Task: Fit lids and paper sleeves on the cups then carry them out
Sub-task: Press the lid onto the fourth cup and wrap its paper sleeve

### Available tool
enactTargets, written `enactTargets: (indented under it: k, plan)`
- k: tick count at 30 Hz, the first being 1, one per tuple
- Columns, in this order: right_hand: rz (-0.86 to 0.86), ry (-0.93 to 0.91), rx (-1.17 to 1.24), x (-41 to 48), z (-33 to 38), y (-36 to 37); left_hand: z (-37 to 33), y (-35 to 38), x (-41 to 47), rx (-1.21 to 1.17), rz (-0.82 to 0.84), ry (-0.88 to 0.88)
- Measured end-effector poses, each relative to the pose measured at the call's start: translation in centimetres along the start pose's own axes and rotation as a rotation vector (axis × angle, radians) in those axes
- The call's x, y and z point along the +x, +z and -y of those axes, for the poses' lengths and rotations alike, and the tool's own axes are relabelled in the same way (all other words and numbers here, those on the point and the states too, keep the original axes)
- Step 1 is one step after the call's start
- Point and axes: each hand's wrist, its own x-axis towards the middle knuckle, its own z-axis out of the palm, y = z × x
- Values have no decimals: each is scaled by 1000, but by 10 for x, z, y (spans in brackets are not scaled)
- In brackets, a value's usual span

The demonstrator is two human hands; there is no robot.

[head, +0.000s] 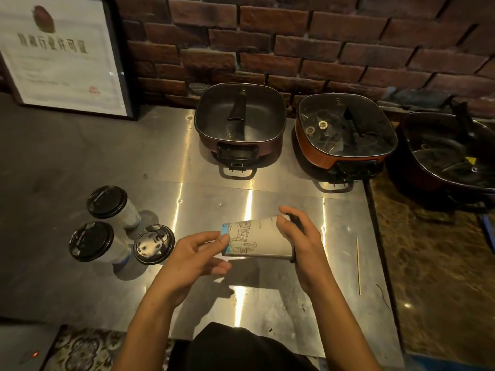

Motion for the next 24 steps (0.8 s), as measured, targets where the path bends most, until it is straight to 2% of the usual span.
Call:
enactTargets:
  k: [6, 11, 15, 20, 24]
  plan:
    - [21, 13, -5, 0, -2, -4, 1, -7, -5, 0, 47, 40]
    - [49, -13, -26, -3, -3, -1, -3, -2, -5, -31, -31, 20]
    - [67, 18, 4, -3, -1, -3, -3, -7, -8, -7, 24, 77]
    - [59, 16, 2, -4, -3, 1, -4, -4, -6, 1, 16, 41]
    - [69, 25, -2, -5, -1, 1, -3, -9, -10, 20, 30, 99]
